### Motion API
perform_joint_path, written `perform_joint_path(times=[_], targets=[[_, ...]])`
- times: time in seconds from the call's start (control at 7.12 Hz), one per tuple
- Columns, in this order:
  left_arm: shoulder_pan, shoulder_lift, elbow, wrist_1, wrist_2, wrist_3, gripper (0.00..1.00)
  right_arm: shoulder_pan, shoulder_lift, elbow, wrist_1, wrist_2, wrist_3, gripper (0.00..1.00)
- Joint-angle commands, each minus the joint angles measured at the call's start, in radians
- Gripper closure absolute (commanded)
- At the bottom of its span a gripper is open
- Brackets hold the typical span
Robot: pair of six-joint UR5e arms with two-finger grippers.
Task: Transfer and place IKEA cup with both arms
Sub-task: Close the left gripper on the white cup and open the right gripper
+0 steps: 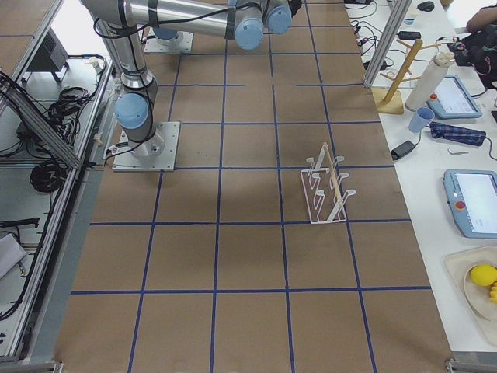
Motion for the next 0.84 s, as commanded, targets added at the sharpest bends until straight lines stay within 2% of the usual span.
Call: perform_joint_path(times=[0.0,0.56,0.7], targets=[[0.000,0.002,0.000,0.000,-0.001,0.000,1.00,0.000,0.004,-0.001,-0.001,0.005,0.008,0.00],[0.006,0.013,0.000,0.000,0.011,-0.004,1.00,-0.049,0.005,-0.011,-0.022,-0.010,0.106,0.00],[0.018,0.016,-0.001,-0.002,0.064,-0.004,1.00,-0.089,0.004,-0.011,-0.021,-0.013,0.111,0.00]])
